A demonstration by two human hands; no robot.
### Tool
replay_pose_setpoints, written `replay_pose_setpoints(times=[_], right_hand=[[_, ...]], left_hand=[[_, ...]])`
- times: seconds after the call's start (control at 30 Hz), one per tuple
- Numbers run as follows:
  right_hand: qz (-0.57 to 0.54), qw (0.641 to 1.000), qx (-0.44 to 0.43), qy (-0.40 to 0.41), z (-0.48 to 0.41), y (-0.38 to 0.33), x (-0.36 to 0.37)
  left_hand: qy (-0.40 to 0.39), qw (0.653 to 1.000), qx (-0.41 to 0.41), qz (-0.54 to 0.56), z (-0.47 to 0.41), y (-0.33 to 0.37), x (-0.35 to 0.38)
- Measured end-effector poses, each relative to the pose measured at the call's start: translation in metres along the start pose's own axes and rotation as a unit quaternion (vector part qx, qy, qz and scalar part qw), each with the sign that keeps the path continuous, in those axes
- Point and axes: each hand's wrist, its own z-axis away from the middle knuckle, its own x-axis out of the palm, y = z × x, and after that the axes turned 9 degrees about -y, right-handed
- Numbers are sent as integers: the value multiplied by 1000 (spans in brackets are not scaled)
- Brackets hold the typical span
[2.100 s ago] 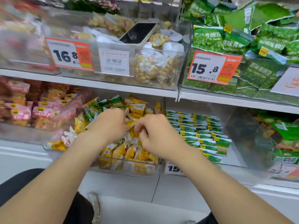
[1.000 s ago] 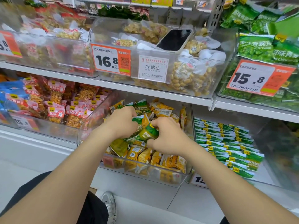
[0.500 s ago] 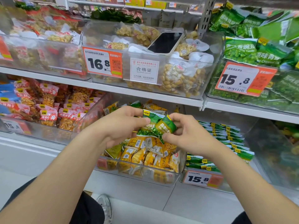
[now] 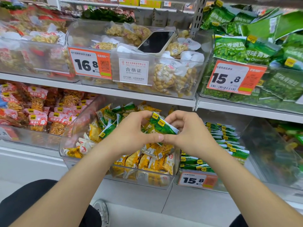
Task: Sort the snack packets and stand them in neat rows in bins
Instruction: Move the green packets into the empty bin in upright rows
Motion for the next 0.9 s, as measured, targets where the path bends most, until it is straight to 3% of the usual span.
replay_pose_setpoints(times=[0.1, 0.2, 0.33, 0.4, 0.5, 0.57, 0.63, 0.73, 0.9], right_hand=[[-77, 997, 2, 6, 1, -1, -1], [-171, 984, 36, 28, 4, -5, -7], [-217, 972, 91, 0, 9, -6, -14], [-160, 980, 108, -38, 16, -9, -19], [25, 989, 124, -78, 23, -12, -21], [143, 983, 100, -58, 27, -12, -22], [173, 981, 76, -37, 33, -15, -29], [90, 992, 75, -46, 47, -12, -48], [-47, 984, 63, -162, 73, 14, -83]], left_hand=[[50, 999, 12, 1, -3, 0, 1], [81, 994, 18, 70, -2, 7, 2], [29, 990, 17, 140, 2, 16, 2], [-38, 988, 13, 150, 4, 19, 3], [-121, 984, 5, 131, 6, 23, 9], [-114, 985, 12, 125, 7, 28, 12], [-76, 990, 31, 118, 8, 37, 17], [-53, 991, 61, 111, 7, 50, 28], [-71, 987, 106, 92, -5, 64, 47]])
